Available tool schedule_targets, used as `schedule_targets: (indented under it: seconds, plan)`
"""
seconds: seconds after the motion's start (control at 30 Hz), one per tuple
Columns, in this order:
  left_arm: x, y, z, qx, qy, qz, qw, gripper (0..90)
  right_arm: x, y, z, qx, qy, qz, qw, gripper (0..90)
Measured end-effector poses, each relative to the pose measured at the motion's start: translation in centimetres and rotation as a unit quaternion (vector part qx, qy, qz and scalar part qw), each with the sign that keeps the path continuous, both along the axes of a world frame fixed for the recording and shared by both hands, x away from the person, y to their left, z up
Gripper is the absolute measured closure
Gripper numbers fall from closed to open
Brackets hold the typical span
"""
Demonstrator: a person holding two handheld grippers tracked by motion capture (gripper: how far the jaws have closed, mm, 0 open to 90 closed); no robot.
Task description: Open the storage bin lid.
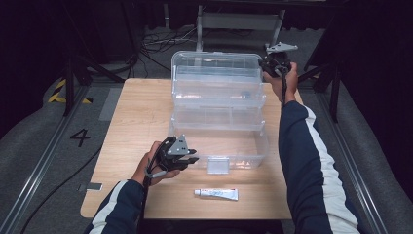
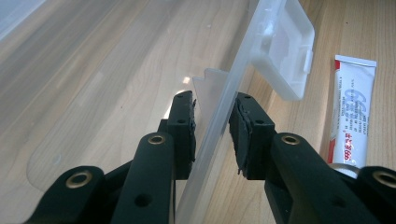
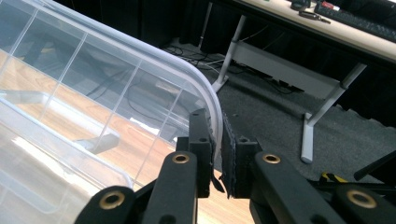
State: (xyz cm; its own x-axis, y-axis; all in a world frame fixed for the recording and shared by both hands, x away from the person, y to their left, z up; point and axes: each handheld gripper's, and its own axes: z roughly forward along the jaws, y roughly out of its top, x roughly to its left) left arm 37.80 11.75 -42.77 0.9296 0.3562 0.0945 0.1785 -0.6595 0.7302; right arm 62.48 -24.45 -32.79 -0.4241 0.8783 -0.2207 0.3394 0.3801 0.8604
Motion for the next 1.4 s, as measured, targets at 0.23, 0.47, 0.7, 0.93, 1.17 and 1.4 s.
schedule_targets:
  seconds: [0.23, 0.47, 0.7, 0.93, 1.17, 1.4]
  plan:
    - [0.0, 0.0, 0.0, 0.0, 0.002, 0.003, 1.0, 70.9, 1.4, -0.3, -0.7, -0.007, 0.021, 0.013, 0.9997, 82.1]
    - [0.1, 0.2, -0.1, -0.006, 0.007, -0.001, 1.0, 69.7, 2.6, -0.7, -2.1, -0.016, 0.053, 0.014, 0.9984, 81.4]
    - [0.1, 0.3, -0.1, -0.008, 0.008, -0.003, 0.9999, 69.1, 3.5, -1.0, -3.7, -0.015, 0.084, 0.004, 0.9964, 83.0]
    - [0.1, 0.3, -0.1, -0.007, 0.006, -0.005, 0.9999, 69.6, 3.3, -1.3, -4.0, -0.022, 0.095, 0.008, 0.9952, 89.6]
    - [0.2, 0.6, -0.2, -0.011, 0.011, -0.004, 0.9999, 69.4, 2.5, -2.1, -3.9, -0.018, 0.092, 0.003, 0.9956, 88.4]
    - [0.2, 0.5, -0.2, -0.01, 0.013, -0.003, 0.9999, 69.4, 1.2, -2.8, -3.1, -0.003, 0.082, 0.01, 0.9966, 88.1]
